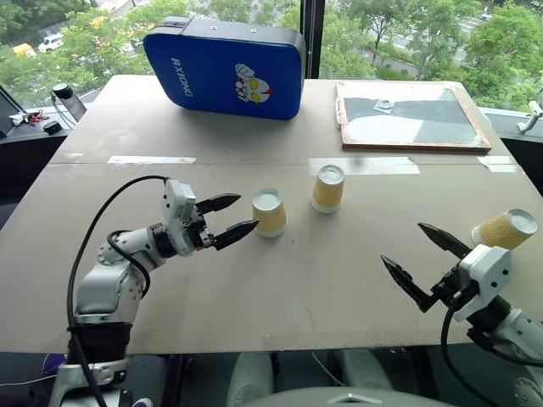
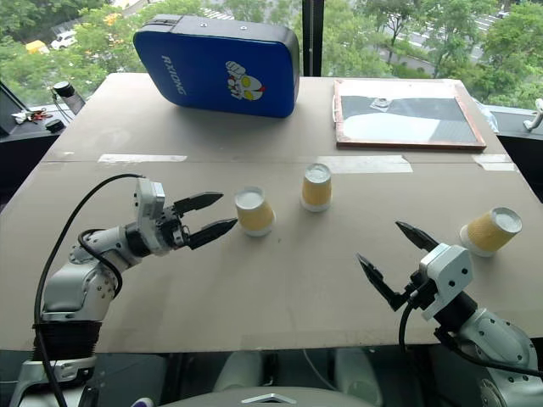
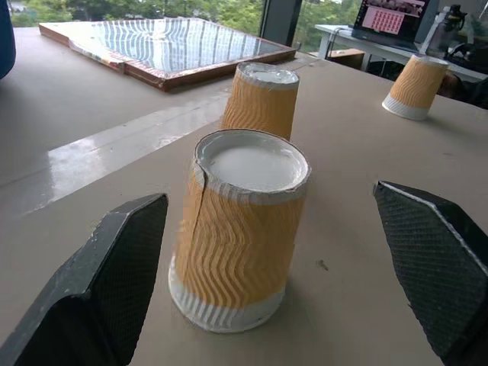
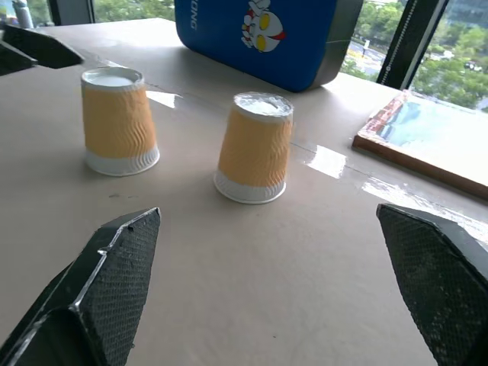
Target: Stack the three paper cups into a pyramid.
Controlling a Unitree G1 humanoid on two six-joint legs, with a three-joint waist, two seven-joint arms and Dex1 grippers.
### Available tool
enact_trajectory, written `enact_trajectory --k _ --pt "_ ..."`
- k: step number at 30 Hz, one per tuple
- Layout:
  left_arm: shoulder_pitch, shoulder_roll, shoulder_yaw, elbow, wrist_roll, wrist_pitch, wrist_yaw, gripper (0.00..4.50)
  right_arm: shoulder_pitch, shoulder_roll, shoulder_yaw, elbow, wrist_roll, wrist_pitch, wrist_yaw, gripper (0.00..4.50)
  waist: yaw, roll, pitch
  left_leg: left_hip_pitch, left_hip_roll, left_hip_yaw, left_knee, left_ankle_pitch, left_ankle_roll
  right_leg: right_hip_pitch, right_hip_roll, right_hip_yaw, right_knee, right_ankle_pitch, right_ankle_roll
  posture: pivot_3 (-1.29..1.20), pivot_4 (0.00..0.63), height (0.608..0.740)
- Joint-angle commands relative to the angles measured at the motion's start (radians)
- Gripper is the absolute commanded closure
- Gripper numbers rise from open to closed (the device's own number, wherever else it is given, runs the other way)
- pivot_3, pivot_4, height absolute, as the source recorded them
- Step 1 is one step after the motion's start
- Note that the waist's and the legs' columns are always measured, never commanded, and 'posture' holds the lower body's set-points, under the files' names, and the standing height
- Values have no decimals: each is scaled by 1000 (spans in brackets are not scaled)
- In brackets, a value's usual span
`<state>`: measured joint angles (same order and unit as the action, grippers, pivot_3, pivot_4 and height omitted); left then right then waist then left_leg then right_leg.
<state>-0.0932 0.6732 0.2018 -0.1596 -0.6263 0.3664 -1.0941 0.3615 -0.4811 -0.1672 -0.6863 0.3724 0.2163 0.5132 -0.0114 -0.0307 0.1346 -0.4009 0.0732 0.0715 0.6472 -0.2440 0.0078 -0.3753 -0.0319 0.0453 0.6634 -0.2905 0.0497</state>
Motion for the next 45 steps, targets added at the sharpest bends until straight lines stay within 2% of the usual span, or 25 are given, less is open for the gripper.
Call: enact_trajectory --k 1,3,12,14,18,24,27,30,31,36,40,45 --pt "64 14 38 -94 -42 -3 -23 72 -80 -9 6 31 -22 53 -36 0 3 0 0 0 0 0 0 0 0 0 0 -1 0 0 0 0 150 740" --pt "93 4 58 -113 -94 10 -44 72 -136 -7 24 66 2 93 -28 0 5 0 0 0 0 1 0 0 0 0 0 -1 0 0 0 0 150 740" --pt "193 8 159 -155 -193 26 -66 72 -542 87 250 338 -109 178 -36 0 -4 1 1 -1 0 1 -1 0 0 -2 1 1 0 0 0 0 150 740" --pt "215 15 181 -149 -177 7 -69 72 -626 111 283 394 -112 209 -27 0 -3 1 2 -2 0 0 -1 0 0 -3 1 0 0 0 0 0 150 740" --pt "258 23 210 -166 -171 6 -63 72 -779 170 285 517 -111 260 -49 0 -4 2 3 -2 0 1 -2 0 0 -3 1 0 0 0 0 0 150 740" --pt "295 17 237 -189 -178 5 -47 72 -874 208 294 632 -136 241 -37 0 -3 2 3 -3 0 1 -2 0 0 -3 0 -1 0 0 0 0 150 740" --pt "313 13 252 -205 -182 3 -36 0 -901 219 296 695 -145 230 -27 856 -6 2 3 -3 0 1 -2 0 0 -3 0 -1 0 0 0 0 150 740" --pt "324 11 265 -210 -185 4 -30 0 -906 219 296 717 -150 213 -12 2221 -6 3 3 -2 0 1 -2 0 0 -3 0 0 0 0 0 0 150 740" --pt "327 10 268 -211 -186 4 -28 0 -906 219 296 719 -150 209 -7 2528 -6 3 3 -2 0 1 -2 0 0 -3 0 -1 0 0 0 0 150 740" --pt "368 4 289 -207 -182 -4 -33 0 -884 203 285 639 -92 229 73 2560 -7 3 4 -2 0 1 -2 0 0 -4 0 0 0 0 0 0 150 740" --pt "387 4 298 -174 -163 -25 -49 0 -819 136 353 520 -65 252 197 2560 -5 3 4 -2 0 1 -4 0 0 -4 0 0 -1 0 0 0 150 740" --pt "383 9 296 -163 -164 -33 -50 0 -786 122 382 486 -84 245 210 2560 -6 3 4 -2 0 1 -4 0 0 -4 0 -1 0 0 -1 0 150 740"
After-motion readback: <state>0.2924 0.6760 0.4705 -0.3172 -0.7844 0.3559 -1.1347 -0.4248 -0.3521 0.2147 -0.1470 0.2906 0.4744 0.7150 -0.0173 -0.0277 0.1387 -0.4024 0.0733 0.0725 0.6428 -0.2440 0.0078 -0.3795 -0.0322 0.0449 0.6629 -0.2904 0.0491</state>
